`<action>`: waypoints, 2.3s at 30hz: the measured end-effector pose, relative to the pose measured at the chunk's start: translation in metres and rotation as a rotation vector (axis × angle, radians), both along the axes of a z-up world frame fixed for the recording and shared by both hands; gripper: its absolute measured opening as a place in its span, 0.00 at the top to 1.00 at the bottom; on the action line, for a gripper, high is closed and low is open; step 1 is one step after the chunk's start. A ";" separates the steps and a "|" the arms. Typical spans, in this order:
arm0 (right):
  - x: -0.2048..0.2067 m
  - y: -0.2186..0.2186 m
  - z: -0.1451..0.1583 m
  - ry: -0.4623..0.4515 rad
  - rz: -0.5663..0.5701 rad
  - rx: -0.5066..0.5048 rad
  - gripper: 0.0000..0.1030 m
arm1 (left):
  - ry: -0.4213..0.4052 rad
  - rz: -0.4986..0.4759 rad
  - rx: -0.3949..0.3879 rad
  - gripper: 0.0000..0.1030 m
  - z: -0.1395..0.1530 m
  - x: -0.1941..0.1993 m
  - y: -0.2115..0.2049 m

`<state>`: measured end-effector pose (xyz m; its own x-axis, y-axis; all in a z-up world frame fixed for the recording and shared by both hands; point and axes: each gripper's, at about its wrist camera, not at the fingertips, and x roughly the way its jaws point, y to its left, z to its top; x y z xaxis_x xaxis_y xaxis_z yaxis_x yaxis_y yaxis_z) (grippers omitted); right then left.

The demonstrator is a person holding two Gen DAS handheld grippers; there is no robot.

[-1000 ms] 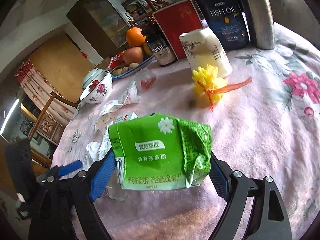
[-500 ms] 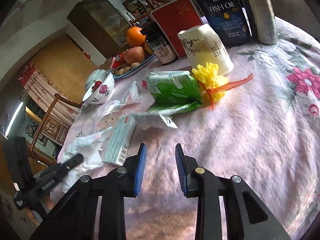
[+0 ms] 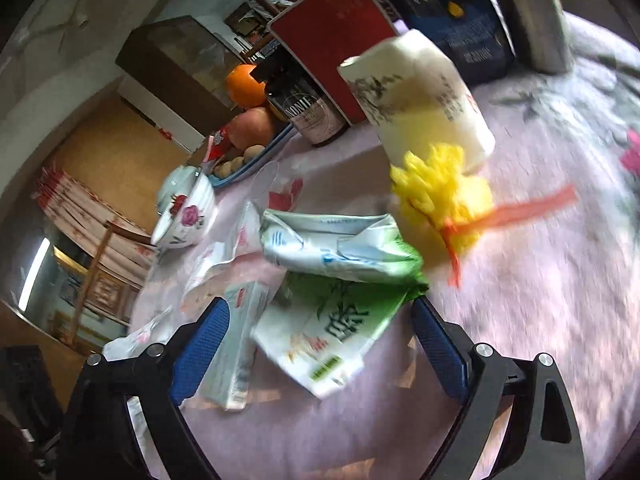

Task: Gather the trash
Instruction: 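Grasp the crumpled tissue with the left tool while the right tool grasps the green pouch, then carry tissue and green pouch to the red basket and open both tools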

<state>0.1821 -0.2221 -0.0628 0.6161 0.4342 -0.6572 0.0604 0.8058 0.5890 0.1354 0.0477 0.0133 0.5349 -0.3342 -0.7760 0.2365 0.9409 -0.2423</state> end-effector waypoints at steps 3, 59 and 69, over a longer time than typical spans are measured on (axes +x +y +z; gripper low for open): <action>0.005 0.026 0.005 -0.026 0.057 -0.161 0.70 | 0.007 -0.001 0.018 0.94 -0.004 0.001 -0.002; -0.600 -0.293 -0.003 0.006 -0.738 -0.264 0.95 | 0.188 -1.146 0.073 0.62 -0.087 -0.388 -0.466; -0.613 -0.303 -0.034 0.055 -0.741 -0.231 0.95 | 0.184 -1.169 0.175 0.11 -0.117 -0.401 -0.460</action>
